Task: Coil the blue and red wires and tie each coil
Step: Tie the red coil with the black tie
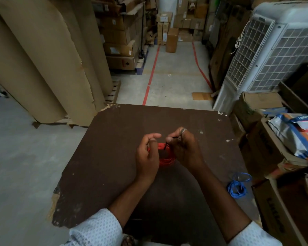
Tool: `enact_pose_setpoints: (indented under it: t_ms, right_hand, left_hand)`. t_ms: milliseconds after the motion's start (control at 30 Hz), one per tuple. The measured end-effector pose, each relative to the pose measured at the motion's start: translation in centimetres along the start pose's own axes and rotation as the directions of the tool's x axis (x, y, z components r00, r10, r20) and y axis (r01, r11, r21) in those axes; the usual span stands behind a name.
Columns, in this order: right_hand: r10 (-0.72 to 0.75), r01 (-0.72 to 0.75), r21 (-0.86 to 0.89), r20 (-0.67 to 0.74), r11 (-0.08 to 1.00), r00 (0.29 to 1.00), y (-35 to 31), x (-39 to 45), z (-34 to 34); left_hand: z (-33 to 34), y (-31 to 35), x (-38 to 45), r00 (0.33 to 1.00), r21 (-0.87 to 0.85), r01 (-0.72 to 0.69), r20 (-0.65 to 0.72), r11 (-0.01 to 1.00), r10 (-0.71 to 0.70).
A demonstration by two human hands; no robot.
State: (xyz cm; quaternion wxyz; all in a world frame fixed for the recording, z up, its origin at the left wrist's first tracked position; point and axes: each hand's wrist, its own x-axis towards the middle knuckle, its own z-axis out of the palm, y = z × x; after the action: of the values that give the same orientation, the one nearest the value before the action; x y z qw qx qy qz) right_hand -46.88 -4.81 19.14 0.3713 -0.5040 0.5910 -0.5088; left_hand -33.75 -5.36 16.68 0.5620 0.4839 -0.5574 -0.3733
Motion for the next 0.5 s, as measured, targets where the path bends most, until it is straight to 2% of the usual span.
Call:
enact_pose_setpoints:
  t_ms: [67, 200, 333, 433, 500]
  right_hand:
    - [0.015, -0.015, 0.021, -0.034, 1.000, 0.999, 0.6, 0.3, 0.0]
    - [-0.021, 0.015, -0.099, -0.061, 0.995, 0.998, 0.6, 0.4, -0.3]
    - [0.025, -0.026, 0.067, 0.016, 0.997, 1.000, 0.6, 0.3, -1.1]
    - [-0.006, 0.008, 0.125, -0.015, 0.992, 1.000, 0.5, 0.0, -1.2]
    - [-0.027, 0.033, 0.134, -0.048, 0.990, 0.999, 0.6, -0.4, -1.0]
  left_hand:
    - [0.2, 0.0, -0.1, 1.000, 0.009, 0.005, 0.005, 1.000, -0.005]
    - [0.2, -0.7, 0.1, 0.997, 0.061, 0.048, 0.064, 0.997, -0.052]
    - [-0.6, -1.1, 0.1, 0.989, 0.071, 0.022, 0.147, 0.997, -0.032]
    - [-0.6, -0.6, -0.1, 0.974, 0.005, 0.048, 0.219, 0.999, -0.048]
    - [-0.5, -0.5, -0.2, 0.974, 0.006, 0.055, 0.219, 0.998, -0.055]
